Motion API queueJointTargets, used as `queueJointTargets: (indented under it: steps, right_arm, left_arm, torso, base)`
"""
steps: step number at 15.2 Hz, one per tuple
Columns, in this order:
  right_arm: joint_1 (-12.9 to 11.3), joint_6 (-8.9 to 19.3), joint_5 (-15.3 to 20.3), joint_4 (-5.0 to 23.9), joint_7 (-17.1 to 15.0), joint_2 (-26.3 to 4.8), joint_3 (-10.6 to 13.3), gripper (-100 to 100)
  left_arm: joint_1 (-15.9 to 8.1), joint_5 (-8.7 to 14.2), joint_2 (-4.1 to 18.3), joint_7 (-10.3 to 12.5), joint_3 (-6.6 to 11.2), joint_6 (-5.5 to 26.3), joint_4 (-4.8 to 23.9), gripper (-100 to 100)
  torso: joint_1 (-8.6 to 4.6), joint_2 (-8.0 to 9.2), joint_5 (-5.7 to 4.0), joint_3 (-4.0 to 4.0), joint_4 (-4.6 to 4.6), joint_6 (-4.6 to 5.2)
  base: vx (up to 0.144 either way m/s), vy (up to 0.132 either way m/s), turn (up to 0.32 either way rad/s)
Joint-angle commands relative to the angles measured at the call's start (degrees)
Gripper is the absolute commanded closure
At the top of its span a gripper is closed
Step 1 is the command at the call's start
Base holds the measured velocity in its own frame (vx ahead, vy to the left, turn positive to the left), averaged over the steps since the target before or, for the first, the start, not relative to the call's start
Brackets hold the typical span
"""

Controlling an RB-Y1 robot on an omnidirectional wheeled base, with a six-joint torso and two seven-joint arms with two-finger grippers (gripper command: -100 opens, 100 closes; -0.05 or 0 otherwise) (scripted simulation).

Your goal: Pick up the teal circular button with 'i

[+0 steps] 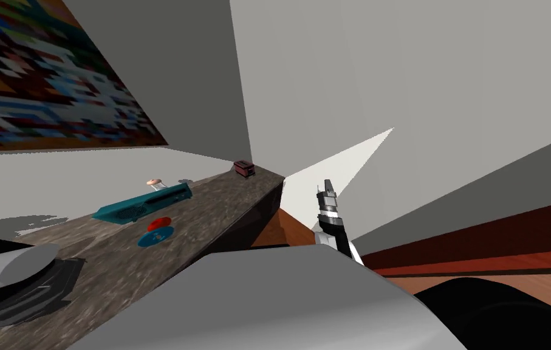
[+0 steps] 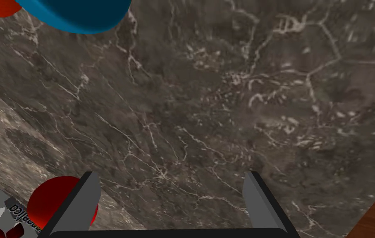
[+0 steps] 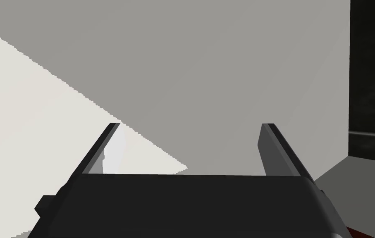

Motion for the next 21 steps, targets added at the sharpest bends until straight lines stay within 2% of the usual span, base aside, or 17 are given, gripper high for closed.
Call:
queueJointTargets:
  steps: [1,2,3,4,5,7,8,9,10,11,14,15,17,21]
  right_arm:
    - [0.0,0.0,0.0,0.0,0.0,0.0,0.0,0]
    - [0.0,0.0,0.0,0.0,0.0,0.0,0.0,0]
    - [0.01,0.0,0.0,0.0,0.0,0.0,-0.01,0]
    - [0.0,0.0,0.0,0.0,0.0,0.0,0.0,0]
    - [0.0,0.0,0.0,0.0,0.0,0.0,0.0,0]
    - [0.0,0.0,0.0,0.0,0.0,0.0,0.0,0]
    - [0.01,0.0,0.0,0.0,0.0,0.0,-0.01,0]
    - [0.0,0.0,0.0,0.0,0.0,0.0,0.0,0]
    - [0.01,0.0,0.0,0.0,0.0,0.0,-0.01,0]
    - [0.0,0.0,0.0,0.0,0.0,0.0,0.0,0]
    - [0.01,0.0,0.0,0.0,0.0,0.0,-0.01,0]
    - [0.01,0.0,0.0,0.0,0.0,0.0,-0.01,0]
    - [0.01,0.0,0.0,0.0,0.0,0.0,-0.01,0]
    - [0.01,0.0,0.0,0.0,0.0,0.0,-0.01,0]
  left_arm:
    - [0.08,0.98,0.58,0.77,0.74,2.86,1.33,-100]
    - [0.08,0.98,0.58,0.77,0.74,2.99,1.33,-100]
    - [0.19,2.38,1.43,1.69,1.79,4.94,3.08,-100]
    - [0.19,2.38,1.43,1.69,1.79,5.82,3.08,-100]
    - [0.3,3.68,2.19,2.59,2.76,7.28,4.76,-100]
    - [0.3,3.68,2.19,2.59,2.76,8.44,4.76,-100]
    - [0.39,4.9,2.85,3.46,3.65,10.48,6.35,-100]
    - [0.39,4.9,2.85,3.46,3.65,10.85,6.35,-100]
    - [0.48,6.02,3.41,4.28,4.44,12.54,7.84,-100]
    - [0.48,6.02,3.41,4.28,4.44,13.05,7.84,-100]
    - [0.63,7.95,4.28,5.75,5.75,16.76,10.47,-100]
    - [0.63,7.95,4.28,5.75,5.75,16.76,10.47,-100]
    - [0.75,9.42,4.84,6.93,6.7,19.54,12.53,-100]
    - [0.84,10.64,5.25,7.98,7.45,21.86,14.31,-100]
  torso:
    - [0.0,0.0,0.0,0.0,0.0,0.0]
    - [0.01,-0.01,0.0,-0.01,0.0,-0.02]
    - [0.01,0.0,0.01,0.0,0.0,-0.07]
    - [0.0,0.0,0.0,0.0,0.0,-0.02]
    - [0.0,-0.01,0.0,-0.01,0.0,-0.02]
    - [0.04,-0.03,0.01,-0.02,-0.01,-0.01]
    - [0.04,-0.02,0.01,-0.01,0.0,-0.06]
    - [0.03,-0.01,0.01,-0.01,0.0,-0.02]
    - [0.03,-0.01,0.01,-0.01,0.0,-0.04]
    - [0.03,-0.03,0.01,-0.02,-0.01,0.01]
    - [0.04,-0.03,0.01,-0.02,-0.01,-0.05]
    - [0.05,-0.03,0.01,-0.02,-0.01,-0.02]
    - [0.06,-0.02,0.02,-0.01,-0.01,-0.04]
    - [0.06,-0.03,0.02,-0.02,-0.01,-0.03]
  base:
    - [0.025,0.01,-0.281]
    - [0.017,0.013,-0.089]
    - [0.022,0.006,-0.202]
    - [0.024,0.006,-0.251]
    - [0.028,0.013,-0.319]
    - [0.024,0.022,-0.206]
    - [0.021,0.013,-0.2]
    - [0.021,0.016,-0.219]
    - [0.028,0.017,-0.32]
    - [0.027,0.022,-0.267]
    - [0.024,0.023,-0.238]
    - [0.023,0.026,-0.174]
    - [0.023,0.026,-0.233]
    - [0.02,0.027,-0.21]
